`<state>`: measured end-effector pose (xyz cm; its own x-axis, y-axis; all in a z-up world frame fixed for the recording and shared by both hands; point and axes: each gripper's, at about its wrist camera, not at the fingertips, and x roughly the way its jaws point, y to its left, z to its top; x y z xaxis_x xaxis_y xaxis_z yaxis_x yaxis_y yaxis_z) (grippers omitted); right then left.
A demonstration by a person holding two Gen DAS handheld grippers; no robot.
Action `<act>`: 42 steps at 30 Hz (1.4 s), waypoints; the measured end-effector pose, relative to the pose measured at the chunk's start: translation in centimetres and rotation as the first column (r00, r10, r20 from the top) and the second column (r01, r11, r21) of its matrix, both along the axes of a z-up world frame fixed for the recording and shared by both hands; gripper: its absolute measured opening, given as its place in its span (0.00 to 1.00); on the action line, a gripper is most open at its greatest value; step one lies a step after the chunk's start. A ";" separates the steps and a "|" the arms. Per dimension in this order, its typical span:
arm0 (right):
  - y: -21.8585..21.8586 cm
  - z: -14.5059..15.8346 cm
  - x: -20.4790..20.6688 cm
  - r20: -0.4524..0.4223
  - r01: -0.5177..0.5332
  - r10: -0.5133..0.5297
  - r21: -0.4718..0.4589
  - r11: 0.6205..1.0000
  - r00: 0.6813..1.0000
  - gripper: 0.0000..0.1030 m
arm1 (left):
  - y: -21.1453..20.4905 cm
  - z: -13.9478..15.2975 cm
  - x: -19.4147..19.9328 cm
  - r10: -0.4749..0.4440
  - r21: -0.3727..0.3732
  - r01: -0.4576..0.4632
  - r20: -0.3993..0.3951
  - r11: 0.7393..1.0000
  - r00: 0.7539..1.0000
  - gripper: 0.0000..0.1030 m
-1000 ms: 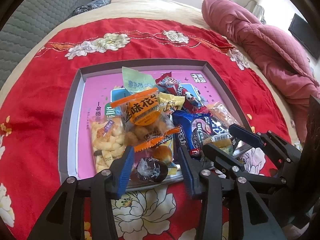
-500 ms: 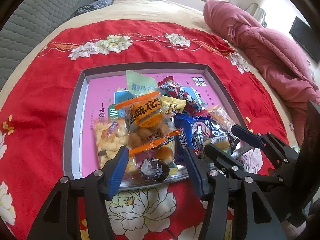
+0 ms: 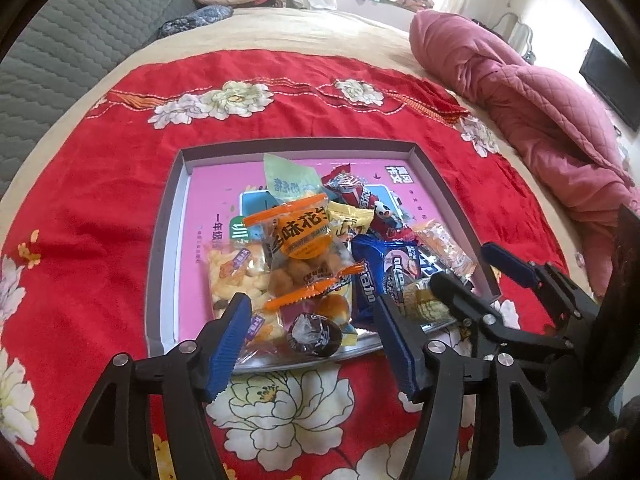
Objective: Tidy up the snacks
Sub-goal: 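Open both grippers and pull them back from the tray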
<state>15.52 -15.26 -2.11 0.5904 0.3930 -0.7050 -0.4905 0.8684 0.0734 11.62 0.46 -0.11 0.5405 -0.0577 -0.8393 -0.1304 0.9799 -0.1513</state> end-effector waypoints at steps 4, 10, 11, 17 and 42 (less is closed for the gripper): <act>-0.6 1.1 -0.8 0.048 0.017 -0.018 0.015 1.000 0.999 0.79 | 0.1 0.5 -0.6 0.001 0.001 -0.001 0.007 1.000 1.000 0.65; -1.3 2.1 -2.2 0.084 0.041 -0.043 0.024 0.999 0.996 0.85 | 0.5 1.4 -1.8 0.008 -0.001 -0.008 0.026 1.000 1.000 0.66; -1.4 2.2 -2.4 0.088 0.043 -0.045 0.026 0.999 0.995 0.86 | 0.5 1.6 -1.9 0.009 -0.001 -0.009 0.029 1.000 1.000 0.67; -1.6 3.3 -3.7 0.098 0.063 -0.066 0.032 0.997 0.993 0.88 | 0.8 2.1 -3.0 0.003 -0.002 -0.003 0.035 1.000 0.999 0.72; -3.0 4.5 -10.0 -0.049 0.190 -0.188 0.049 0.980 0.981 0.97 | 1.4 2.4 -9.0 0.043 0.007 -0.043 0.020 0.999 0.999 0.72</act>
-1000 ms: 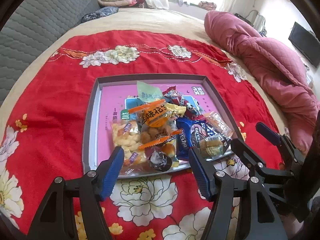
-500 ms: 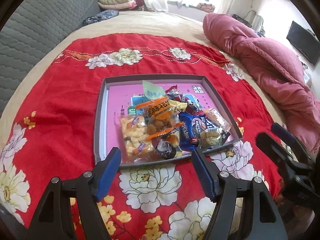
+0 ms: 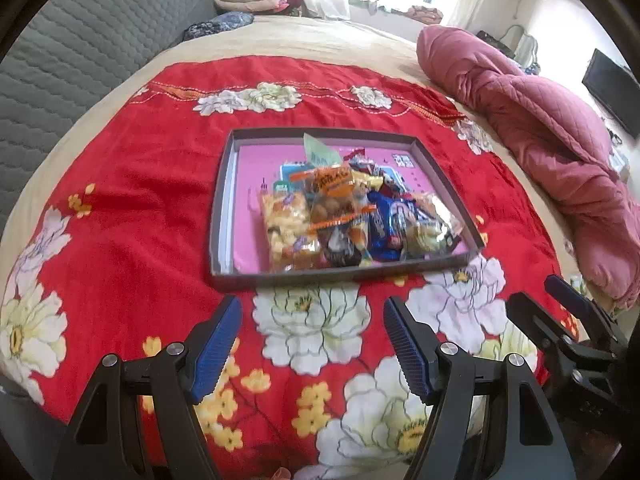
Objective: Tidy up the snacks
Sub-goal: 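Open both grippers and pull them back from the tray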
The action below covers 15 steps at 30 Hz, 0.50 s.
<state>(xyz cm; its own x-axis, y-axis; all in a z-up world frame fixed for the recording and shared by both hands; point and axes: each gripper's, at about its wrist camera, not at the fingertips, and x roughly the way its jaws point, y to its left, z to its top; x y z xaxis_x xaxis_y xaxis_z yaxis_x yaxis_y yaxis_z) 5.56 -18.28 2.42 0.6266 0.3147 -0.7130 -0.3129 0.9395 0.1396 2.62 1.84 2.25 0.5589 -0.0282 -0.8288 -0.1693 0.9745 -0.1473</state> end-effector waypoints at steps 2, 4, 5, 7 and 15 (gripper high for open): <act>0.0 -0.5 -0.4 -0.012 0.005 -0.005 -0.015 1.000 1.000 0.97 | -0.3 -0.4 -0.6 -0.012 -0.009 0.012 -0.017 1.000 1.000 0.73; 0.2 -0.9 -0.8 -0.018 0.007 -0.008 -0.043 0.999 1.000 0.97 | -0.7 -0.7 -1.1 -0.028 -0.009 0.028 -0.031 1.000 0.999 0.73; 0.2 -1.1 -1.0 -0.019 0.006 -0.007 -0.052 0.999 1.000 0.97 | -0.8 -0.9 -1.2 -0.034 -0.008 0.034 -0.036 0.999 0.999 0.73; 0.5 -1.2 -1.4 -0.011 0.002 -0.003 -0.076 0.997 1.000 0.97 | -1.1 -1.2 -1.3 -0.043 -0.008 0.043 -0.045 0.999 0.998 0.73; 1.9 -1.2 -2.6 0.022 -0.020 0.024 -0.143 0.990 0.999 0.97 | -1.2 -1.5 -1.5 -0.025 0.001 0.025 -0.052 1.000 0.998 0.73</act>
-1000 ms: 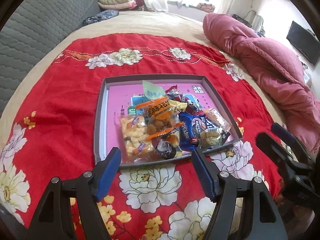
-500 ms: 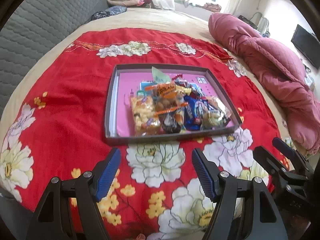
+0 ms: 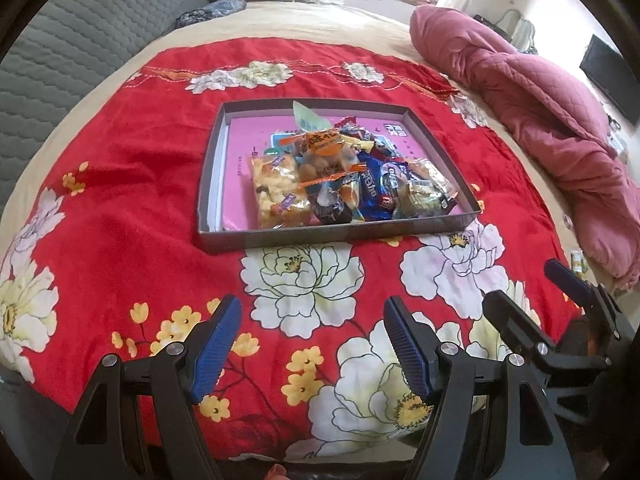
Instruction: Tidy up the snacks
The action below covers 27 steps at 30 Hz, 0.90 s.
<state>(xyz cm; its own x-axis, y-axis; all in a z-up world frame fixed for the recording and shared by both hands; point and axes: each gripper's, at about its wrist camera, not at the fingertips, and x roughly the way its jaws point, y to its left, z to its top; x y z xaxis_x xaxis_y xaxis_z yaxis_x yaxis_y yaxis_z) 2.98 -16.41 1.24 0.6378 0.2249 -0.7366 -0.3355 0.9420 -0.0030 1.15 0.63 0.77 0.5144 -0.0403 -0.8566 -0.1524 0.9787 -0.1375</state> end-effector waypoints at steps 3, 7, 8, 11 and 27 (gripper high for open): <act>0.2 -0.1 -0.2 0.002 -0.008 0.008 -0.008 1.000 1.000 0.97 | 0.2 -0.2 -0.1 0.007 -0.002 -0.007 -0.006 1.000 1.000 0.73; 0.1 -0.4 0.0 -0.011 -0.007 0.007 -0.004 1.000 1.000 0.97 | 0.3 -0.3 0.0 0.011 -0.004 -0.011 -0.013 1.000 1.000 0.73; 0.1 -0.5 0.1 -0.015 -0.005 0.005 -0.004 1.000 1.000 0.97 | 0.3 -0.4 0.0 0.012 -0.003 -0.012 -0.015 1.000 1.000 0.73; -0.1 -0.8 0.3 -0.028 0.004 -0.004 -0.001 1.000 1.000 0.97 | 0.2 -0.6 0.1 0.015 0.003 -0.015 -0.023 1.000 1.000 0.73; -0.3 -1.3 0.6 -0.044 0.009 -0.009 0.002 1.000 0.999 0.97 | 0.4 -0.8 0.4 0.026 0.006 -0.026 -0.036 1.000 0.999 0.73</act>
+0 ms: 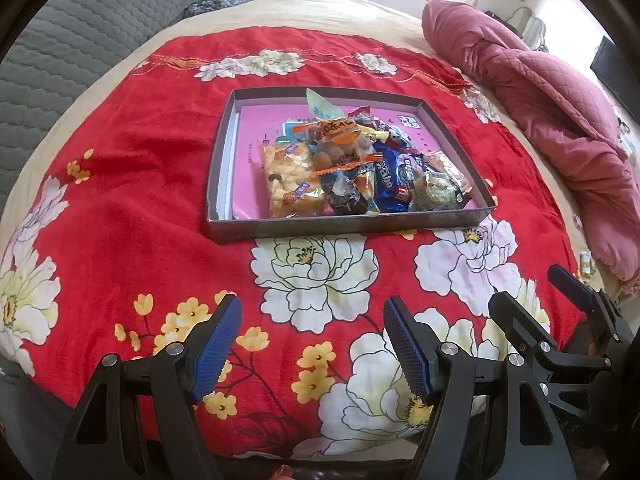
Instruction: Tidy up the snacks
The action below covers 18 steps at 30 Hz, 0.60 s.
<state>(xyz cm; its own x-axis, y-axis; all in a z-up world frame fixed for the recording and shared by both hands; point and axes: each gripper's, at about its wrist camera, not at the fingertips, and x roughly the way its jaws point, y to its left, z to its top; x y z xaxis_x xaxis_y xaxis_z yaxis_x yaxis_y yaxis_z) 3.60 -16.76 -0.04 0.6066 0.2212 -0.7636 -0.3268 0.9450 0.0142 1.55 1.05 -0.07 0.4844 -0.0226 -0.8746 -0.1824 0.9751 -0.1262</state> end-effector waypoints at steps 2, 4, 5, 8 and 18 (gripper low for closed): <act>0.1 -0.1 0.0 -0.001 -0.004 0.004 0.000 1.000 1.000 0.97 | 0.0 0.0 0.0 0.000 -0.001 0.000 0.000 1.000 1.000 0.73; 0.2 -0.1 0.0 0.001 -0.007 0.008 -0.001 1.000 1.000 0.97 | 0.0 0.0 0.0 -0.001 0.000 0.001 -0.001 1.000 1.000 0.73; 0.2 -0.1 0.0 0.001 -0.008 0.008 -0.001 1.000 1.000 0.97 | 0.0 0.0 0.0 -0.003 0.002 0.003 -0.001 1.000 1.000 0.73; 0.2 -0.1 0.0 0.002 -0.009 0.009 0.002 1.000 1.000 0.97 | 0.0 0.1 0.0 -0.006 0.009 0.006 0.001 1.000 1.000 0.73; 0.2 0.1 0.0 0.005 -0.006 0.006 0.004 1.000 1.000 0.97 | 0.1 0.0 -0.1 0.001 0.014 -0.001 0.000 1.000 1.000 0.73</act>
